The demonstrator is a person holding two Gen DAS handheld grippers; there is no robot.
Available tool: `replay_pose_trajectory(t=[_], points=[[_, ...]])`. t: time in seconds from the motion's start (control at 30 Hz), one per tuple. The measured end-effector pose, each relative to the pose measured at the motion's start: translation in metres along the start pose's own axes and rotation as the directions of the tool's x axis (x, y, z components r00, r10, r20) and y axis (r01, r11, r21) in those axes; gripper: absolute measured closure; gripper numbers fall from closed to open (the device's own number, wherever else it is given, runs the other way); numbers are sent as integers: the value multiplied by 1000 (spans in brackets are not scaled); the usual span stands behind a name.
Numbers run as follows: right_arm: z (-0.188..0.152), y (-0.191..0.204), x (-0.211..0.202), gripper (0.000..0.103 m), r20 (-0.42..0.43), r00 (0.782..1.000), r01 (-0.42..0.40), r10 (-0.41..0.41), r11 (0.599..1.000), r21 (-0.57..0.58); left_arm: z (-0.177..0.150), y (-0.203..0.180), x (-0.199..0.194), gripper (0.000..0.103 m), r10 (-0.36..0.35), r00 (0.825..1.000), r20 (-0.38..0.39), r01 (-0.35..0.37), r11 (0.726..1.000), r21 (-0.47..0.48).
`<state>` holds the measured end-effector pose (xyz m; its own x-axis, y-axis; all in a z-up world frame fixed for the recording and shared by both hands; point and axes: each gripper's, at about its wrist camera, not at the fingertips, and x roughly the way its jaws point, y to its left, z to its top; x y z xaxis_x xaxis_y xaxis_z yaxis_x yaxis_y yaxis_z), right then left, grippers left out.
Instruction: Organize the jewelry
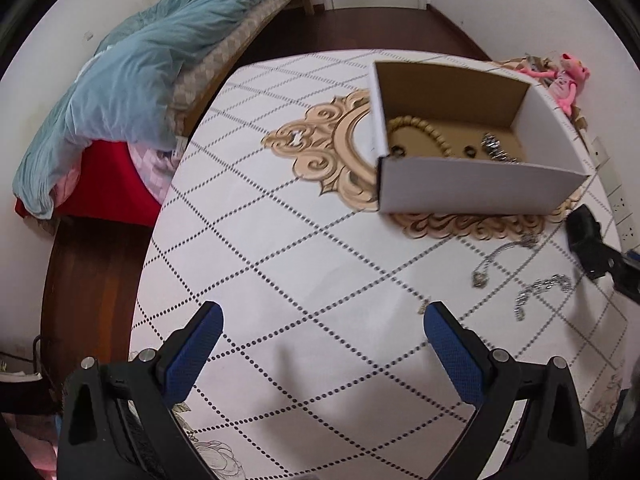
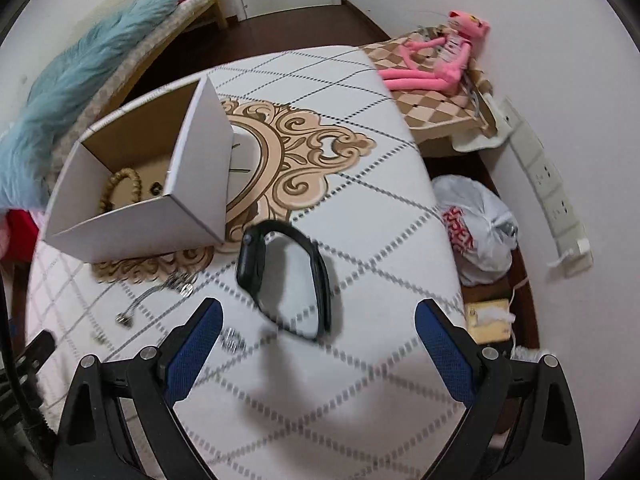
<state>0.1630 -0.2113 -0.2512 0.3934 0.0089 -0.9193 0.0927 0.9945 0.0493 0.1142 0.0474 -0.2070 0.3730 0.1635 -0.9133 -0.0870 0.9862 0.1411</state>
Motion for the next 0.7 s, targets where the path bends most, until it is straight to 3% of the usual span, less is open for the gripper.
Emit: replay_pose_trajectory(t=[0.2, 0.27, 0.3, 0.57, 0.6, 0.67, 0.7], points=[[12, 12, 29, 7, -33, 999, 22, -22, 1000, -15, -12, 4, 14, 0, -11, 999, -53, 11, 1000, -2], [10, 16, 27, 43, -8, 999, 40, -40, 999, -31, -15, 2, 17, 0, -25, 997, -66, 25, 1000, -1], [9, 19, 24, 54, 12, 998, 55, -55, 997, -45, -16, 1, 19, 0, -30, 997, -72, 30, 1000, 0], [-17, 5, -12, 54, 58, 998, -2, 0, 999, 38, -15, -24, 22, 2, -135, 990, -46, 136, 990, 24], [-22, 4, -15, 54, 58, 998, -10, 7, 999, 50, -15, -29, 23, 5, -136, 990, -41, 138, 990, 38], [-30, 1, -20, 54, 57, 998, -18, 14, 998, 66, -15, -37, 26, 26, -137, 990, -37, 139, 988, 67], [-35, 1, -22, 54, 55, 998, -22, 18, 997, 74, -15, -40, 28, 31, -134, 990, -40, 137, 988, 77]])
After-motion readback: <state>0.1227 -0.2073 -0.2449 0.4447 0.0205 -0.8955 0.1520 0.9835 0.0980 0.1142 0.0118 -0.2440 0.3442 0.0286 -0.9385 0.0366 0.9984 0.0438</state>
